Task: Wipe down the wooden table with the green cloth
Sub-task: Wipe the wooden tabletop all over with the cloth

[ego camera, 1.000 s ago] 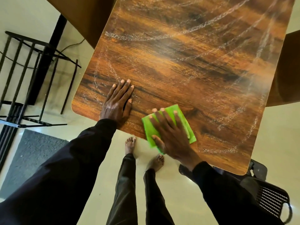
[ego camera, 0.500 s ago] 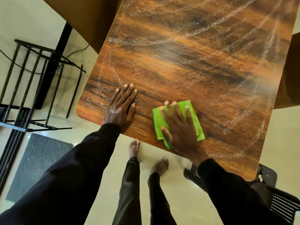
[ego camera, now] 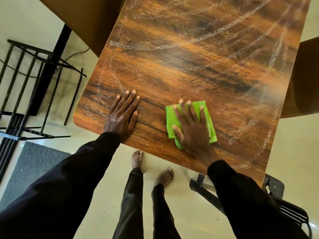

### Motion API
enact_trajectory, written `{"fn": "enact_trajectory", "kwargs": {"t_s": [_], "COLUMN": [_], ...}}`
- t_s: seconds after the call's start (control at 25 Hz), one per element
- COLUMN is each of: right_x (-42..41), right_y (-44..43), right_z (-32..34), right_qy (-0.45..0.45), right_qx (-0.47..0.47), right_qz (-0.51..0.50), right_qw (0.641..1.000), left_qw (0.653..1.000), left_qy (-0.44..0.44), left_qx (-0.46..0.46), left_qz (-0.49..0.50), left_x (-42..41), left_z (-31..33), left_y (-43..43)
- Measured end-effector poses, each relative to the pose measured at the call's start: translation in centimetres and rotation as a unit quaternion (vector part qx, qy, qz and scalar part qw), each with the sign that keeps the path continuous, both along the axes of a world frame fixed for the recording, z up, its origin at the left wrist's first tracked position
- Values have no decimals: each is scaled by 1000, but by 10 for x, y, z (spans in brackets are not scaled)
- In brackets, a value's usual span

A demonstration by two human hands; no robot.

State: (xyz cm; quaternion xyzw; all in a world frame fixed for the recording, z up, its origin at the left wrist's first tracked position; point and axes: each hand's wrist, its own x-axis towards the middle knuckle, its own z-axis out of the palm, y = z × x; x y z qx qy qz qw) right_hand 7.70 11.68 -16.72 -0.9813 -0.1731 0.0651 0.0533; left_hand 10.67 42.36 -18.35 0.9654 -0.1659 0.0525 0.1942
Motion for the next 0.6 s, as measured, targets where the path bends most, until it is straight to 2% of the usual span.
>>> {"fn": "enact_trajectory", "kwargs": {"t_s": [0.08, 0.16, 0.28, 0.36, 0.52, 0.6], "right_x": [50, 83, 64, 39, 100, 128], "right_y": [3, 27, 38, 10, -5, 22], "right_z": [5, 8, 3, -2, 3, 6], "right_qy": [-17, -15, -13, -14, -28, -18], "right_qx": [2, 9, 13, 6, 7, 1], "right_qz": [-87, -108, -3, 24, -134, -138], "right_qw": [996, 994, 1000, 1000, 991, 990], "left_qw": [999, 999, 999, 999, 999, 999], "left_qy": [21, 37, 33, 29, 24, 22], "left_qx": [21, 26, 16, 16, 13, 14], "left_qz": [-19, -21, -20, -26, -19, -23], "left_x": [5, 24, 52, 58, 60, 63], "left_z": [6, 12, 15, 10, 3, 1], "left_y": [-2, -11, -29, -34, -30, -28]}}
